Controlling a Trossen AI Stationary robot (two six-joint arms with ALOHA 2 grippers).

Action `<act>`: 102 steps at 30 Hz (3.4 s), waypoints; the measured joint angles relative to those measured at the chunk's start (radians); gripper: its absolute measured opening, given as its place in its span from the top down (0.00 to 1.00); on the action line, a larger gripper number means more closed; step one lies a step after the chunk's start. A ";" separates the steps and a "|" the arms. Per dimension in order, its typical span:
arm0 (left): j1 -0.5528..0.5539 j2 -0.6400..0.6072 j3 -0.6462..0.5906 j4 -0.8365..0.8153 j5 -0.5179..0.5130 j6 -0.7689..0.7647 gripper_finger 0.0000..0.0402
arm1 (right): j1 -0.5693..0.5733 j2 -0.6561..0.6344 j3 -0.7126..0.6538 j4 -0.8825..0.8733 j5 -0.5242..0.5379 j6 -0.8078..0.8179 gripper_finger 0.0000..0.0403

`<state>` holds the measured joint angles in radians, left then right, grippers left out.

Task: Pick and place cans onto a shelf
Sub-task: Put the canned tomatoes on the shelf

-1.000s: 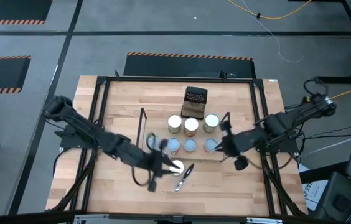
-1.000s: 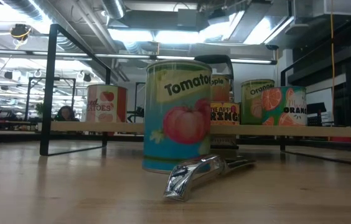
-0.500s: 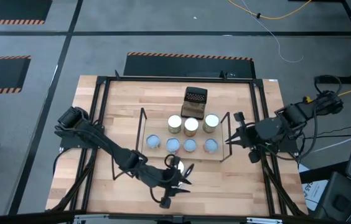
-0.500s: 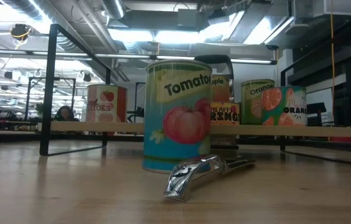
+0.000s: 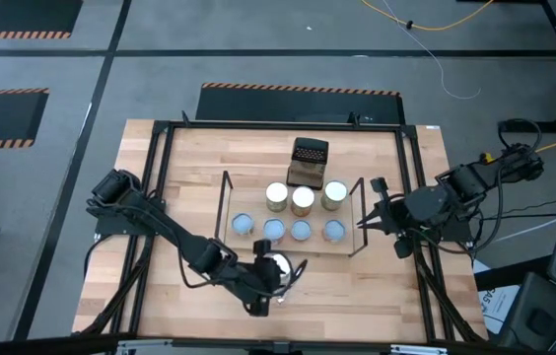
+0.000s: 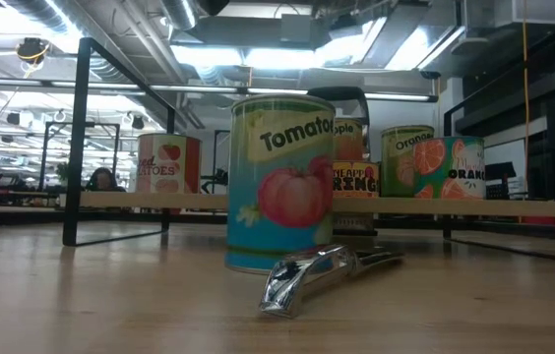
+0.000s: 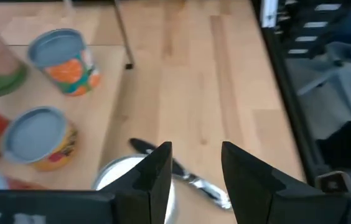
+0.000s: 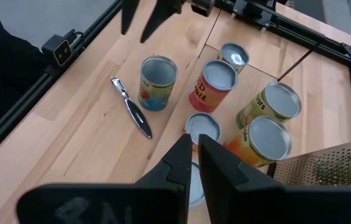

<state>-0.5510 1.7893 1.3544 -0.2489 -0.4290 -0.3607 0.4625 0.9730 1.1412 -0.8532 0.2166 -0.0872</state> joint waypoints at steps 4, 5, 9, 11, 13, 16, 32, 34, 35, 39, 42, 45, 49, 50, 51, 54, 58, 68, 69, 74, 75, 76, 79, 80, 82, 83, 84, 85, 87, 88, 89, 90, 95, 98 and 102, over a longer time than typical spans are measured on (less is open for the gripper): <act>0.000 0.014 0.000 -0.007 -0.069 -0.008 0.67 | 0.000 0.000 0.000 0.000 0.000 0.000 0.92; 0.000 0.015 -0.002 -0.010 -0.076 -0.008 0.67 | 0.000 0.000 0.000 0.000 0.000 0.000 0.92; 0.003 0.042 -0.001 -0.001 -0.088 -0.022 0.67 | 0.000 0.000 0.000 -0.001 0.000 0.000 0.92; 0.003 0.061 -0.002 0.016 -0.086 -0.023 0.67 | 0.000 0.000 0.000 -0.002 0.000 0.000 0.92; 0.003 0.075 -0.001 0.017 -0.090 -0.023 0.67 | 0.000 0.001 0.000 -0.003 0.000 0.000 0.92; 0.003 0.098 -0.001 0.017 -0.102 -0.030 0.67 | 0.000 0.001 0.000 -0.003 0.000 0.000 0.92; 0.003 0.156 0.000 0.004 -0.114 -0.033 0.68 | 0.000 0.001 0.000 -0.003 0.000 0.004 0.92; 0.003 0.156 0.000 0.000 -0.115 -0.033 0.70 | 0.000 0.001 0.000 -0.003 0.000 0.004 0.92; 0.003 0.156 0.000 -0.002 -0.115 -0.032 0.71 | 0.000 0.001 0.000 -0.003 0.000 0.004 0.92; 0.003 0.156 0.000 -0.006 -0.117 -0.033 0.78 | 0.000 0.001 0.000 -0.003 0.000 0.004 0.92; 0.003 0.156 0.000 -0.009 -0.118 -0.033 0.84 | 0.000 0.001 0.000 -0.003 0.000 0.004 0.92; 0.001 0.156 0.000 -0.010 -0.116 -0.032 0.92 | 0.000 0.001 0.000 -0.003 0.000 0.004 0.92; -0.001 0.156 0.000 -0.010 -0.111 -0.043 0.99 | 0.000 0.001 0.000 -0.003 0.000 0.004 0.92; -0.002 0.156 0.000 -0.010 -0.111 -0.051 0.98 | 0.000 0.001 0.000 -0.003 0.000 0.004 0.92; -0.002 0.154 0.000 -0.011 -0.111 -0.055 0.98 | 0.000 0.001 0.000 -0.003 0.000 0.004 0.92; -0.002 0.144 0.000 -0.017 -0.104 -0.056 0.99 | 0.000 0.001 0.000 -0.003 0.000 0.004 0.92; -0.002 0.112 -0.003 -0.021 -0.095 -0.057 0.99 | 0.000 0.001 0.000 -0.003 0.000 0.004 0.92; -0.002 -0.017 -0.002 -0.015 -0.075 -0.052 1.00 | 0.000 0.001 0.000 -0.004 0.000 0.004 0.92; -0.002 -0.034 -0.002 -0.015 -0.068 -0.052 1.00 | 0.000 0.001 0.000 -0.003 0.000 0.004 0.92; -0.001 -0.118 -0.002 -0.014 -0.023 0.000 1.00 | 0.000 0.001 0.000 -0.003 0.000 0.004 0.92; -0.001 -0.137 -0.002 -0.013 -0.023 0.017 1.00 | 0.000 0.001 0.000 -0.003 0.000 0.003 0.92; 0.001 -0.155 -0.002 -0.013 -0.023 0.037 1.00 | 0.000 0.001 0.000 -0.003 0.000 0.003 0.92; 0.007 -0.214 -0.002 -0.013 -0.021 0.110 1.00 | 0.000 0.001 0.000 -0.003 0.000 0.003 0.92; 0.011 -0.236 -0.002 -0.015 -0.021 0.139 1.00 | 0.000 0.001 0.000 -0.003 0.000 0.003 0.92; 0.016 -0.281 -0.002 -0.038 -0.023 0.187 1.00 | 0.000 0.001 0.000 -0.003 0.000 0.003 0.92; 0.023 -0.303 -0.002 -0.049 -0.024 0.208 1.00 | 0.000 0.001 0.000 -0.003 0.000 0.003 0.92; 0.030 -0.326 -0.002 -0.065 -0.024 0.227 1.00 | 0.000 0.001 0.000 -0.003 0.000 0.001 0.92; 0.036 -0.350 -0.002 -0.089 -0.024 0.243 1.00 | 0.000 0.001 0.001 -0.003 0.000 -0.001 0.92; 0.056 -0.393 -0.002 -0.119 -0.025 0.278 1.00 | 0.000 0.001 0.001 -0.003 0.001 -0.002 0.92; 0.068 -0.415 -0.002 -0.138 -0.025 0.295 1.00 | 0.000 0.001 0.001 -0.003 0.001 -0.003 0.92; 0.080 -0.434 -0.002 -0.155 -0.026 0.314 1.00 | 0.000 0.001 0.001 -0.003 0.001 -0.004 0.92; 0.096 -0.453 -0.001 -0.166 -0.026 0.330 1.00 | 0.000 0.001 0.001 -0.003 0.001 -0.004 0.92; 0.181 -0.532 -0.001 -0.251 -0.023 0.396 1.00 | 0.000 0.001 0.001 -0.003 0.001 -0.011 0.92; 0.238 -0.565 -0.001 -0.302 -0.011 0.421 1.00 | 0.000 0.001 0.001 -0.003 0.001 -0.029 0.92; 0.316 -0.577 0.000 -0.386 0.020 0.423 1.00 | 0.000 0.001 0.001 -0.003 0.001 -0.055 0.92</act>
<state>-0.2348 1.2118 1.3540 -0.6344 -0.4093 0.0627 0.4625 0.9741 1.1419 -0.8562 0.2173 -0.1419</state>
